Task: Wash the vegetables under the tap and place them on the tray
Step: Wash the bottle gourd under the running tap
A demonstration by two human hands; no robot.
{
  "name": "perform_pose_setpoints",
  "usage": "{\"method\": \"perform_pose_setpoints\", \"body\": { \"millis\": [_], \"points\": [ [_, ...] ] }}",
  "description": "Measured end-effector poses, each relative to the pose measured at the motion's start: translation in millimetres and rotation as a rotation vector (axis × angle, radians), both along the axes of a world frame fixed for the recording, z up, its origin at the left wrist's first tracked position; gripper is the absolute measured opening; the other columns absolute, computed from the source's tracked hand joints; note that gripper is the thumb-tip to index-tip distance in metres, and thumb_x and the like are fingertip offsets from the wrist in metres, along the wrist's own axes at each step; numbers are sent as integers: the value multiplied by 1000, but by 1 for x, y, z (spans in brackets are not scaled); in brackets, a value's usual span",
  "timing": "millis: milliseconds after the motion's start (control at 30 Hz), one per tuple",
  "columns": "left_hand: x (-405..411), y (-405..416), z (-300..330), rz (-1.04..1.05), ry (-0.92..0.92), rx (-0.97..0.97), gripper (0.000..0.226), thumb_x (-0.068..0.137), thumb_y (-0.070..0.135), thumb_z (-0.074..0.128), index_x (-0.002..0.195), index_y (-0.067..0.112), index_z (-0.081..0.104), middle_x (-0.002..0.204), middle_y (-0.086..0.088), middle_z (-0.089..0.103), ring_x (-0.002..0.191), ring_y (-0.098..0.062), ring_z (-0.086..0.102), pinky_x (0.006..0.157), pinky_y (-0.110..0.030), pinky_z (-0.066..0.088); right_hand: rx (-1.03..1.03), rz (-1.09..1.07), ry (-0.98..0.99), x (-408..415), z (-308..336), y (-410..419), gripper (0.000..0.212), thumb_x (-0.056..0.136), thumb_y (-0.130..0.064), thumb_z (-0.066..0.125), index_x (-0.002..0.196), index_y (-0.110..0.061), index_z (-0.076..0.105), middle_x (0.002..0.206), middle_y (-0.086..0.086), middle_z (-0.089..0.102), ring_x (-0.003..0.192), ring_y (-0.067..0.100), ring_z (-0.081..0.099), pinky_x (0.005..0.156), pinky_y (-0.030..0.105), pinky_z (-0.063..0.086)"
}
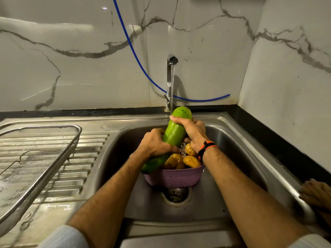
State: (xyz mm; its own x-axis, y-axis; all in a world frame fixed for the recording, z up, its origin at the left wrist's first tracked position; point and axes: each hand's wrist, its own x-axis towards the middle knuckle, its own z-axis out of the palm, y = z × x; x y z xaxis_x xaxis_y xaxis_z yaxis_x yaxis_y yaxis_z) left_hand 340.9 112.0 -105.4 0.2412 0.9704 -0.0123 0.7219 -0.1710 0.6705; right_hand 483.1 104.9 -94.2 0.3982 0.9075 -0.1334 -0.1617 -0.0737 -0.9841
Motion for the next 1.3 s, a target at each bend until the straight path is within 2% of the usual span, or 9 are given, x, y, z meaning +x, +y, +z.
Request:
{"method": "perform_pose_setpoints", "body": {
  "millis": [200, 433, 533, 633, 833, 967, 1100, 1200, 1300],
  "points": [
    [-26, 8, 4, 117, -91, 61, 89, 45, 82, 78, 113, 24, 68, 103, 2, 69, 91, -15, 68, 84, -38, 60, 73, -125, 314, 14, 7, 0, 60, 51, -30, 95, 101, -14, 66, 98, 11, 73, 84, 28, 72, 71, 51, 61],
    [-13, 8, 6, 196, -877, -64, 68, 67, 33, 89, 125, 13, 59, 120, -12, 64, 103, -28, 69, 73, -39, 63, 107, -224, 689, 20, -3, -2, 104, 34, -45, 95, 126, -18, 53, 115, 15, 65, 95, 36, 69, 72, 58, 58],
    [0, 14, 8, 230, -1004, -51, 57, 73, 21, 88, 123, 17, 60, 121, -13, 63, 106, -31, 67, 78, -46, 62, 129, -193, 744, 11, -2, -8, 93, 51, -44, 94, 129, -16, 53, 120, 13, 63, 104, 32, 66, 87, 52, 57],
    [8, 21, 7, 251, -966, -56, 61, 74, 22, 86, 126, 18, 56, 124, -12, 59, 110, -32, 64, 80, -49, 62, 121, -126, 779, 7, -5, -6, 63, 69, -29, 87, 122, -12, 58, 113, 15, 65, 103, 32, 66, 91, 49, 55],
    [32, 28, 10, 219, -903, -14, 48, 79, 21, 83, 120, 24, 57, 116, -3, 59, 107, -26, 63, 80, -46, 62, 100, -116, 859, 6, -16, 1, 57, 71, -19, 86, 119, -1, 60, 111, 18, 69, 101, 30, 68, 94, 44, 55],
    [56, 31, 13, 308, -805, 169, 50, 83, 26, 77, 126, 25, 52, 112, 1, 55, 104, -19, 58, 88, -39, 58, 119, -52, 921, 4, -16, 3, 46, 80, -15, 78, 119, 0, 60, 112, 22, 68, 104, 35, 67, 96, 49, 53],
    [75, 35, 26, 373, -674, 408, 39, 77, 36, 82, 104, 25, 56, 98, 4, 57, 92, -13, 59, 80, -30, 57, 112, -81, 962, -10, -16, 2, 44, 82, -21, 75, 120, -3, 62, 115, 19, 68, 103, 32, 67, 82, 41, 58],
    [78, 51, 41, 388, -622, 152, 43, 74, 39, 84, 103, 18, 60, 94, 5, 58, 87, -12, 59, 76, -27, 56, 109, -135, 996, -10, -18, 3, 41, 83, -23, 73, 118, -5, 63, 114, 17, 69, 103, 30, 67, 78, 37, 59],
    [78, 57, 48, 444, -972, -238, 46, 73, 39, 83, 99, 10, 58, 99, -8, 65, 89, -23, 65, 85, -43, 58, 127, -129, 968, -4, -16, 3, 22, 85, -23, 71, 102, -10, 63, 102, 15, 67, 86, 26, 66, 56, 29, 57]
  ]
}}
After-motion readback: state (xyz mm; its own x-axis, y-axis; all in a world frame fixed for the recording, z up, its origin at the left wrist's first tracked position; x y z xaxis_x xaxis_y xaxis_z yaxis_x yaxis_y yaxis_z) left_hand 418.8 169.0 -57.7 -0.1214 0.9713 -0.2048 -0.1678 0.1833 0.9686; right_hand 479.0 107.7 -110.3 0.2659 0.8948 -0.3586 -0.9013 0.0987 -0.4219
